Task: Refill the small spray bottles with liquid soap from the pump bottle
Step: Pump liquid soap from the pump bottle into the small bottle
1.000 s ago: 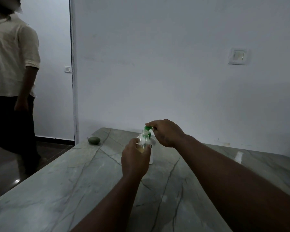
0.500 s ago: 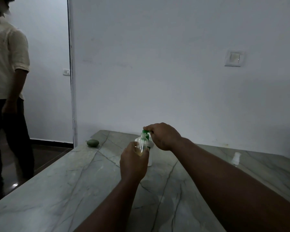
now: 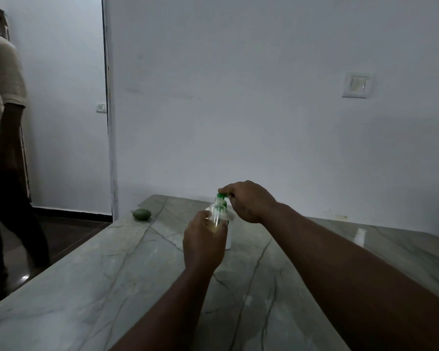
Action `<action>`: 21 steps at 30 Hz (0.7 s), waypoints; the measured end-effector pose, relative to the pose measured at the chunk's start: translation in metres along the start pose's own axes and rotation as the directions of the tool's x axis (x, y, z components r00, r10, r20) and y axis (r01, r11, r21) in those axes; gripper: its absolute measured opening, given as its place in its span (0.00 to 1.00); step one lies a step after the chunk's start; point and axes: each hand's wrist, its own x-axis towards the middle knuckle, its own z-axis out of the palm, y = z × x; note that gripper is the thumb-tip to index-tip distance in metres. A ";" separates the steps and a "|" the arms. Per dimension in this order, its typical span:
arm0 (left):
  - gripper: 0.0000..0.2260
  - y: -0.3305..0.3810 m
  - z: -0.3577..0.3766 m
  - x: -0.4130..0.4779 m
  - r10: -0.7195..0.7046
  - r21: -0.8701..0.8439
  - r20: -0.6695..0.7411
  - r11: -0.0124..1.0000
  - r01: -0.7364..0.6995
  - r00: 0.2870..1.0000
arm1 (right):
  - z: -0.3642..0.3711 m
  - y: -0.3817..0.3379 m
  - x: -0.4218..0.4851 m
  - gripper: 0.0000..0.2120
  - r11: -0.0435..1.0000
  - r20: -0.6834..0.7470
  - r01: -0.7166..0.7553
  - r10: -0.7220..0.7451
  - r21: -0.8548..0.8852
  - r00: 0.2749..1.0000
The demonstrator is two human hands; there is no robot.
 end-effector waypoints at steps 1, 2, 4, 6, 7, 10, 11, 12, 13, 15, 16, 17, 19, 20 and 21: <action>0.11 0.000 0.000 0.000 0.001 0.005 0.001 1.000 -0.001 1.000 | 0.001 0.000 -0.001 0.21 1.000 0.002 -0.004 0.004 0.002 1.000; 0.10 0.000 -0.001 -0.001 0.002 0.008 0.005 1.000 -0.002 1.000 | 0.002 0.000 -0.001 0.21 1.000 0.004 -0.006 0.006 0.004 1.000; 0.09 0.001 -0.001 -0.002 0.000 0.012 0.015 1.000 0.000 1.000 | 0.004 0.000 -0.003 0.21 1.000 0.002 -0.012 0.012 0.009 1.000; 0.08 0.002 -0.003 -0.002 -0.003 0.023 0.023 1.000 0.002 1.000 | 0.006 -0.001 -0.005 0.21 1.000 -0.001 -0.016 0.016 0.017 1.000; 0.09 0.003 -0.004 -0.003 -0.006 0.029 0.026 1.000 0.005 1.000 | 0.007 -0.001 -0.005 0.21 1.000 -0.003 -0.017 0.017 0.020 1.000; 0.08 0.004 -0.006 -0.004 -0.017 0.030 0.033 0.999 0.016 0.999 | 0.008 -0.002 -0.006 0.21 1.000 0.002 -0.016 0.016 0.018 1.000; 0.08 0.004 -0.006 -0.005 -0.022 0.028 0.033 0.999 0.021 0.999 | 0.007 -0.002 -0.006 0.21 1.000 0.007 -0.015 0.015 0.015 1.000; 0.08 0.005 -0.006 -0.005 -0.026 0.024 0.033 0.999 0.025 0.999 | 0.006 -0.002 -0.006 0.21 1.000 0.011 -0.015 0.015 0.014 1.000; 0.08 0.005 -0.006 -0.004 -0.027 0.018 0.030 0.999 0.027 0.999 | 0.005 -0.001 -0.005 0.21 1.000 0.014 -0.012 0.012 0.014 1.000; 0.09 0.005 -0.005 -0.003 -0.028 0.001 0.026 1.000 0.028 0.999 | 0.001 -0.001 -0.004 0.21 1.000 0.010 -0.003 0.003 0.018 1.000; 0.09 0.006 -0.005 -0.002 -0.029 -0.002 0.024 1.000 0.029 0.999 | 0.000 -0.001 -0.003 0.21 1.000 0.006 0.000 0.000 0.021 1.000; 0.10 0.006 -0.005 -0.002 -0.031 -0.003 0.023 1.000 0.031 0.999 | -0.002 -0.001 -0.002 0.21 1.000 0.005 0.002 -0.003 0.021 1.000; 0.12 0.005 -0.004 -0.001 -0.037 -0.013 0.023 0.999 0.037 0.999 | -0.003 -0.001 -0.001 0.21 1.000 0.009 0.006 -0.006 0.016 1.000; 0.12 0.006 -0.004 -0.001 -0.038 -0.016 0.024 0.999 0.039 0.999 | -0.004 -0.001 -0.001 0.21 1.000 0.011 0.007 -0.007 0.013 1.000; 0.12 0.006 -0.004 -0.002 -0.036 -0.015 0.024 0.999 0.036 0.999 | -0.005 -0.001 -0.001 0.20 1.000 0.013 0.006 -0.006 0.010 1.000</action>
